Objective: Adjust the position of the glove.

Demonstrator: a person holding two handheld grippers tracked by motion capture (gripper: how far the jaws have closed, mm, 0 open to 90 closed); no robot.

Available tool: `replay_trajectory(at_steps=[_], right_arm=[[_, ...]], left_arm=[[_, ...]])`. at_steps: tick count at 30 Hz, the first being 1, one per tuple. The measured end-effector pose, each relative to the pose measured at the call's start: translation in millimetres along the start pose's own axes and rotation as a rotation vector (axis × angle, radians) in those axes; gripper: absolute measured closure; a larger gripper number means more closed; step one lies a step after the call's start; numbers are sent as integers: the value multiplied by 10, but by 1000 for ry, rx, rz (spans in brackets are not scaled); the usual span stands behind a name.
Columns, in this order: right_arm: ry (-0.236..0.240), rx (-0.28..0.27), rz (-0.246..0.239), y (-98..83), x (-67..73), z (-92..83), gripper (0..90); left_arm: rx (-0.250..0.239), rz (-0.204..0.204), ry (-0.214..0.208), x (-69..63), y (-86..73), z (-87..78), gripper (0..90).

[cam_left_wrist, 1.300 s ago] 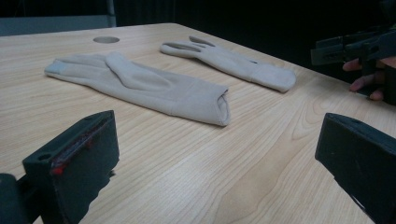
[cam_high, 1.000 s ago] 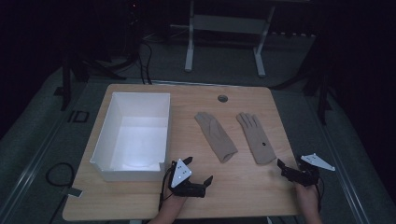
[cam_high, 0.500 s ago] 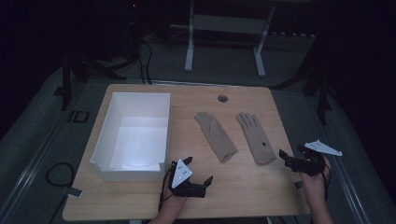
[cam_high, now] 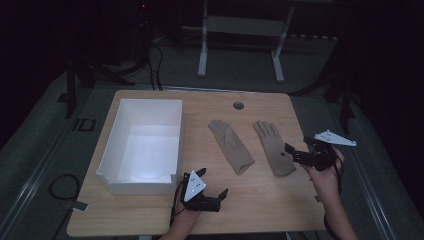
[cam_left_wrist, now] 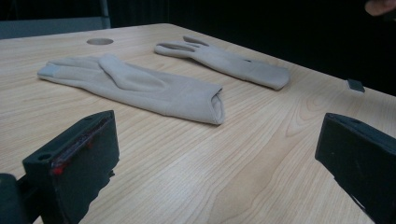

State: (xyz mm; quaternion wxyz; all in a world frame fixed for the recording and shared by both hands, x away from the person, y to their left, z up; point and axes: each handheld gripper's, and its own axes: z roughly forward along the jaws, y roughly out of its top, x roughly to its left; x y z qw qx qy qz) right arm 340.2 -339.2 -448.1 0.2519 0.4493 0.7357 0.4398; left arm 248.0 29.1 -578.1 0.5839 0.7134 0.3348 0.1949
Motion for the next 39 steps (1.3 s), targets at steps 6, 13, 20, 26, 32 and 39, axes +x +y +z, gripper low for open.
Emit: replay_trajectory(at_steps=[6,13,20,26,32,39], right_arm=[[53,-1,-41,176,165,178,212],[131,13,-73,285,360,452,273],[157,27,-107,344,513,667,300],[181,58,-125,357,625,887,300],[202,103,-133,339,697,1100,298],[207,144,-148,289,771,1350,347]], left_arm=[[0,-5,-10,1,0,2,1],[0,3,-7,-9,0,4,1],[2,8,-4,-16,1,6,1],[3,18,-3,-26,0,6,1],[0,27,-3,-35,0,7,1],[1,24,-6,-29,0,5,1]])
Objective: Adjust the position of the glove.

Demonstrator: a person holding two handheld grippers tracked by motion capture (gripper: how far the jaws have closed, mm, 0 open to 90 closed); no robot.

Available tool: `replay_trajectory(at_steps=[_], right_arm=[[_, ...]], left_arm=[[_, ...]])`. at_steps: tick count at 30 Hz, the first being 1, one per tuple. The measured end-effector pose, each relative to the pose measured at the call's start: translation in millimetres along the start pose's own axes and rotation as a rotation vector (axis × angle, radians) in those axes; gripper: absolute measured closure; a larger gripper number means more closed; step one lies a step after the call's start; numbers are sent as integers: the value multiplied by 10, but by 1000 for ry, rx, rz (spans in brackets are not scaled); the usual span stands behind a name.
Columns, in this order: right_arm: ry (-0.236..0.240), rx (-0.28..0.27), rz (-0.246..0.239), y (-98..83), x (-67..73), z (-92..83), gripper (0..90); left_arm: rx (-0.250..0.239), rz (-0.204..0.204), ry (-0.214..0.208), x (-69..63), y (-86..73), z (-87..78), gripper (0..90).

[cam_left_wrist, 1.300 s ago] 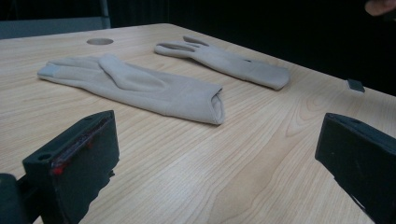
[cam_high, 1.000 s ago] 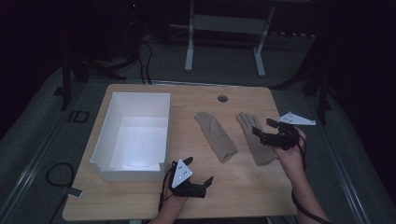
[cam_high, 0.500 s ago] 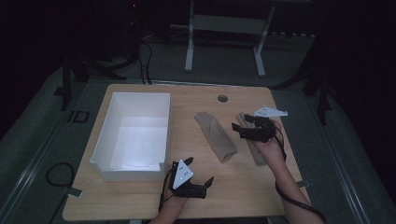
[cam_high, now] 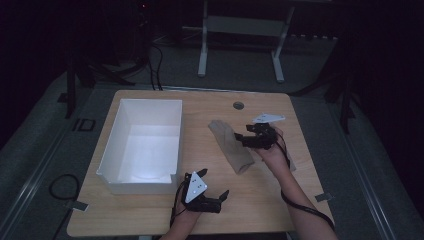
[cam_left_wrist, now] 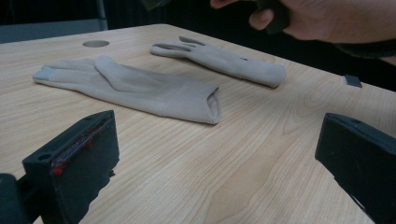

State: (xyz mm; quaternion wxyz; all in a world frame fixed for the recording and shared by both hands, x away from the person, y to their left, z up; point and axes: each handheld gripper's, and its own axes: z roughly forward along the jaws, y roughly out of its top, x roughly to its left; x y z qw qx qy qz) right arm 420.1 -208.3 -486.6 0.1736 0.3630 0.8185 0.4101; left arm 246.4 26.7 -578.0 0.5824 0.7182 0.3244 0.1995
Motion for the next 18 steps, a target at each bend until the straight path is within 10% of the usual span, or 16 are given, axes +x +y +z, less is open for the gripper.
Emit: replay_trajectory(at_steps=[18], right_arm=[[-10,120,27,-207,-22,590,457]], left_arm=[[0,3,-10,-9,-1,1,1]])
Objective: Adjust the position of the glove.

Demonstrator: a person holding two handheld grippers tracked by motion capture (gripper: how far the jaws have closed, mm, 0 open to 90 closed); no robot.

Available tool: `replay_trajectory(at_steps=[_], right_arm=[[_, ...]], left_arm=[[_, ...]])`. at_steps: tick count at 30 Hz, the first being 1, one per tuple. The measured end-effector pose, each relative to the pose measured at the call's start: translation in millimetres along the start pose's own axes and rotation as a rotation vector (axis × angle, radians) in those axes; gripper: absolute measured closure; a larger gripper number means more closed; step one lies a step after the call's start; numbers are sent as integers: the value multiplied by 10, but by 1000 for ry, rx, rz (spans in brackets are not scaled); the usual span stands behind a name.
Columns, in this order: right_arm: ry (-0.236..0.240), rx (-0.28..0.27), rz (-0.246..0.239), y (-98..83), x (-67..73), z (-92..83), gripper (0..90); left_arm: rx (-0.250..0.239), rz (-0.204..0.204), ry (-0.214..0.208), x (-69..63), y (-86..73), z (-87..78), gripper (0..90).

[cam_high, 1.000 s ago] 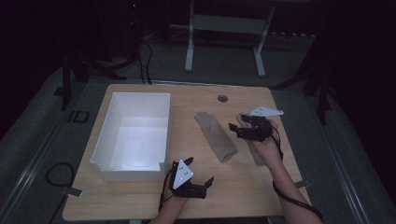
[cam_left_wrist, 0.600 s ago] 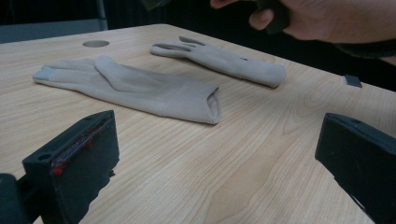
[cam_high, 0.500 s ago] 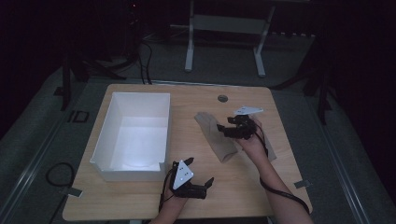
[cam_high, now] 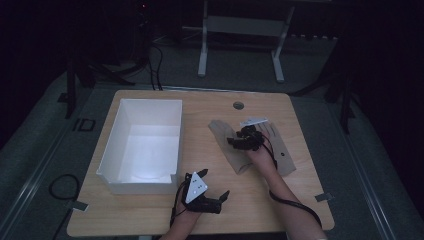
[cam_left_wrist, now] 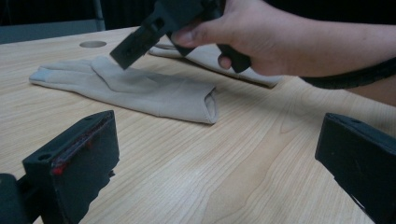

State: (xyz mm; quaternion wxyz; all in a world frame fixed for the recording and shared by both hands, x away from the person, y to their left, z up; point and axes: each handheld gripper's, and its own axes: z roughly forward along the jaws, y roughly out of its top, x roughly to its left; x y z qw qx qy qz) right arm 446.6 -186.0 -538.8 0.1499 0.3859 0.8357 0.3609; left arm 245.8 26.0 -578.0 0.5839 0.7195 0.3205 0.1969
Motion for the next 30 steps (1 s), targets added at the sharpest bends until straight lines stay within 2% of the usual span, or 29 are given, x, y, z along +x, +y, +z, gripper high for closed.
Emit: replay_trajectory(at_steps=[6,9,12,15,19,23,25,30], right_arm=[[-10,25,11,-67,-6,127,505],[-20,45,-8,-112,-10,177,534],[-21,35,-19,-134,-12,178,576],[-37,30,-35,-147,-9,178,642],[-51,17,-30,-165,10,172,773],[-65,11,4,-165,48,159,809],[-54,-2,44,-142,54,116,814],[-53,-80,129,-23,75,-158,816]], left_arm=[[-1,-1,1,1,0,-1,1],[-1,0,1,2,0,-1,1],[0,1,1,-1,0,-1,1],[1,2,2,-1,0,-1,1],[1,2,2,-2,0,0,1],[1,0,2,0,0,0,1],[0,-3,2,1,0,0,1],[0,-4,2,2,0,0,1]])
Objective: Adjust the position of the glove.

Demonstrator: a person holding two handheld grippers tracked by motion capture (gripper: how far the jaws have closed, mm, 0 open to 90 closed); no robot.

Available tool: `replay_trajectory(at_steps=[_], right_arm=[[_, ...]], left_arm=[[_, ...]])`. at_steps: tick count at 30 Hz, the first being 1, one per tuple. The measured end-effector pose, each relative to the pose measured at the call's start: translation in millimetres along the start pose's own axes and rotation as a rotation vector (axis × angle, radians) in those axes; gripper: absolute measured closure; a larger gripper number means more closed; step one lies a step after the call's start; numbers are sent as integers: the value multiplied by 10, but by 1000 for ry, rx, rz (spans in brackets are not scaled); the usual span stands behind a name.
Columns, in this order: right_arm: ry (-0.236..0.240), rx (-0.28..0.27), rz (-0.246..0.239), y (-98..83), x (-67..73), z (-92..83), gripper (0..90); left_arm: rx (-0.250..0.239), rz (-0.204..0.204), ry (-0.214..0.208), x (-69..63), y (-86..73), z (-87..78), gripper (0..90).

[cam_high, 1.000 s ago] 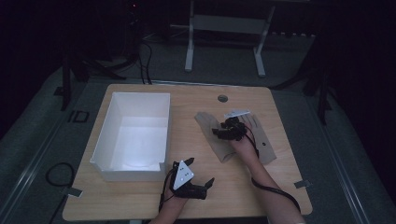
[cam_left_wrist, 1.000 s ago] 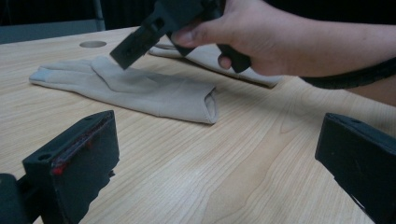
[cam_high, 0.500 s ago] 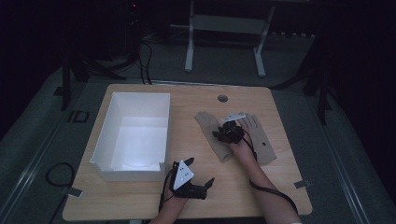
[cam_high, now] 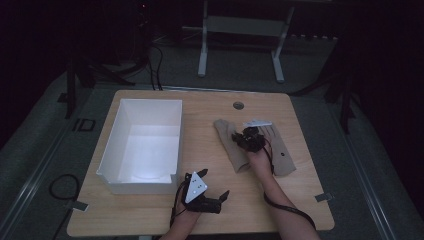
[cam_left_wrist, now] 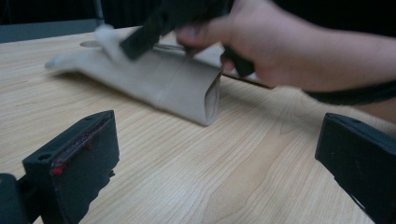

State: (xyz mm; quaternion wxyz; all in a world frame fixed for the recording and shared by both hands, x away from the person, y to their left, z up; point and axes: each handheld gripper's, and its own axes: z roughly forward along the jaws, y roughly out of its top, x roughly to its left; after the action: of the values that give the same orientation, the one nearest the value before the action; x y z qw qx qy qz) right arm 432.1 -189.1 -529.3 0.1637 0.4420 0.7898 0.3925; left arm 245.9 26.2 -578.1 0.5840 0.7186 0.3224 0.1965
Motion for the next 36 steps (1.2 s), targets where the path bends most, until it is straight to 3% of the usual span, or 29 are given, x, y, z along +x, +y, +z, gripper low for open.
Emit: replay_trajectory(at_steps=[6,9,13,15,18,19,21,26,30,36], right_arm=[[-28,-57,19,131,88,-366,816],[-47,-90,66,129,123,-549,816],[-73,-116,120,56,166,-699,815],[-104,-117,176,-101,214,-777,815],[-130,-115,193,-194,244,-783,815],[-153,-103,218,-323,265,-760,815],[-176,-94,230,-406,275,-735,814],[-200,-68,262,-568,268,-619,814],[-209,-40,274,-653,260,-513,811],[-226,-18,249,-795,271,-360,736]], left_arm=[[4,-6,0,11,1,-3,1],[3,-23,-3,26,1,-4,1],[0,-11,-2,16,0,-3,1],[0,-8,-1,13,0,-2,1],[0,-9,0,14,0,-2,1],[0,-8,0,11,0,-1,1],[0,-7,1,8,0,-1,1],[-1,-4,0,7,0,0,1],[-2,-3,-2,6,0,1,1],[-4,-6,-10,10,0,0,1]])
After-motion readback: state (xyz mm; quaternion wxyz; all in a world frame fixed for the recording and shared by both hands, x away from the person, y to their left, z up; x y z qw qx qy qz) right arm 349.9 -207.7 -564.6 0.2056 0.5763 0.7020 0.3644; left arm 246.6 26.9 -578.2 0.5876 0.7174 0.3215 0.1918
